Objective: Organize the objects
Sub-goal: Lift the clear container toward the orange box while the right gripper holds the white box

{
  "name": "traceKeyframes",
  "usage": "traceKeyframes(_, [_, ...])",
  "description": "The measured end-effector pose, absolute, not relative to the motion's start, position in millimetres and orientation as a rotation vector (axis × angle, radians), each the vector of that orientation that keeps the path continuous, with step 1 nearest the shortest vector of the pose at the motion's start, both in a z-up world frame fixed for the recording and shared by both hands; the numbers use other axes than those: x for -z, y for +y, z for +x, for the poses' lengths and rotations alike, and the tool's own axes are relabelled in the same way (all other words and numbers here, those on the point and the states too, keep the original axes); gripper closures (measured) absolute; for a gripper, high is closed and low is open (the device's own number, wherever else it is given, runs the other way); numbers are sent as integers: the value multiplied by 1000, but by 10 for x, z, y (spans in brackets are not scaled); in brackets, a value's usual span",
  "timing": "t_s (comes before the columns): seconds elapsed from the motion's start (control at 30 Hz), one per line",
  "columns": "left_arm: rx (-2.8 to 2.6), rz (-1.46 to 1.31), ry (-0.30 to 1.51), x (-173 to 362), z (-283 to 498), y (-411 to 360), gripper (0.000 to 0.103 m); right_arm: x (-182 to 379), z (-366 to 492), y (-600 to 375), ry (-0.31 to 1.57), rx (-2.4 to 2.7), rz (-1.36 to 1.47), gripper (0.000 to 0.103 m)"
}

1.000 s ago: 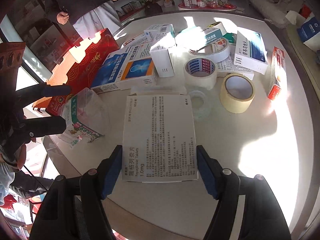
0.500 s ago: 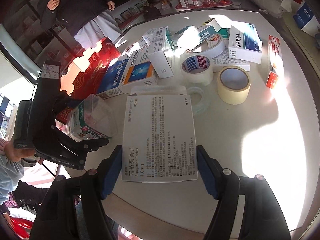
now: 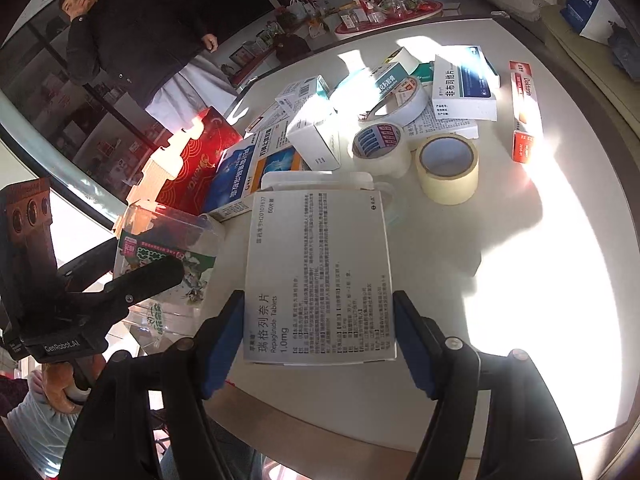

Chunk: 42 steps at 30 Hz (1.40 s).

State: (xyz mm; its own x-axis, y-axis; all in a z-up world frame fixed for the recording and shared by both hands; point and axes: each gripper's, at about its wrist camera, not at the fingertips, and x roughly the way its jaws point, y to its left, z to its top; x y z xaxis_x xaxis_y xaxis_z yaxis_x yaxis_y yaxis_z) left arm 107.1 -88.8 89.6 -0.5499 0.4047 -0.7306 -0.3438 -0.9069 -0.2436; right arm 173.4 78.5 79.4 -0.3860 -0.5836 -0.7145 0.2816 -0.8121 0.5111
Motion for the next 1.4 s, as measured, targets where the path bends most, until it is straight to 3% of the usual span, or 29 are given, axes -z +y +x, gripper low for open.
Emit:
traceKeyframes(0.07, [-2496,-1139,-173,-950,1193,-886,27,-797,1754,807,-497,2172,1301,32])
traceKeyframes(0.43, [-2769,-1123,-42,-994,1439,-1000,27,-721,1823,776,-790,1963,1275,32])
traceKeyframes(0.83, [-2832,-1086,-54,-1034,1527,-1203,27,-697,1855,642,-756,1954,1298,32])
traceKeyframes(1.07, [-2793,-992,-208,-1147,1616,-1426,27,-662,1843,443,-729,1916,1316,32])
traceKeyframes(1.4, [-2816,-844,-145,-1410,1703,-1348,27,-681,1782,272,-665,1918,1329,32])
